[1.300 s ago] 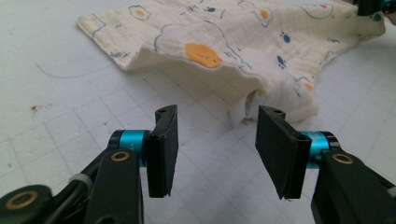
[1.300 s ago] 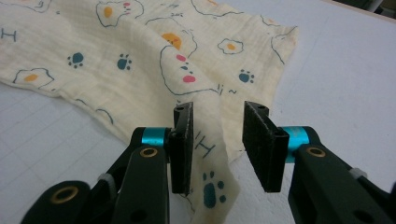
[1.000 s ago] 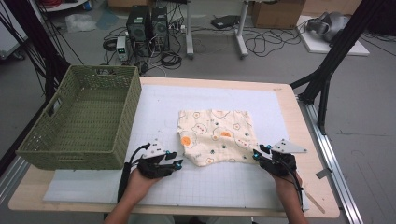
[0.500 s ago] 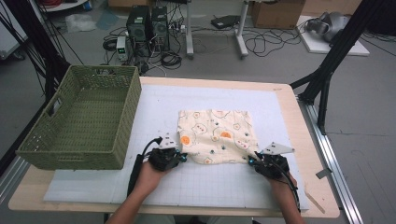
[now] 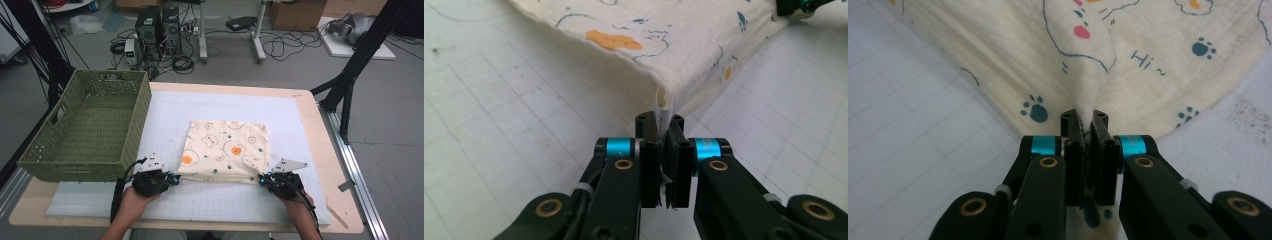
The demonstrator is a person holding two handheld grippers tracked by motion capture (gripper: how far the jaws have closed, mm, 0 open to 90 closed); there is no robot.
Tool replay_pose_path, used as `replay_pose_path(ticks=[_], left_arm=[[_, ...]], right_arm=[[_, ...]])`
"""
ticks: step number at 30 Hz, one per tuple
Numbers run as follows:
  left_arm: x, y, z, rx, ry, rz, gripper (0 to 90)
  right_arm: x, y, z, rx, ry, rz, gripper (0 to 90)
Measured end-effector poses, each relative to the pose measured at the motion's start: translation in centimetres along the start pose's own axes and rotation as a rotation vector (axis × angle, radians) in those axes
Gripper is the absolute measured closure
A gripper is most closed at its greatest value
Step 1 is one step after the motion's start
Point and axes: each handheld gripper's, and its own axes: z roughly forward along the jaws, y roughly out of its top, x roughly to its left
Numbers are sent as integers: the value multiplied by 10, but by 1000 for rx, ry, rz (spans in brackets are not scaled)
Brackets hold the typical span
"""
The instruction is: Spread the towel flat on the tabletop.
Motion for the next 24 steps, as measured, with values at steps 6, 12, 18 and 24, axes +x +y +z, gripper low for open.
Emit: replay_pose_path(ticks=[6, 12, 18, 24], left_arm=[[-5, -7, -5, 4, -65, -8, 815], [3, 9, -16, -151, 0, -69, 453], [14, 27, -5, -218, 74, -74, 401], [26, 44, 32, -178, 124, -97, 404]], right_arm=[[4, -5, -12, -1, 17, 8, 835], [-6, -2, -27, -119, -34, 82, 615], [-10, 0, -30, -179, -89, 97, 586], [-16, -2, -17, -147, -104, 106, 580]])
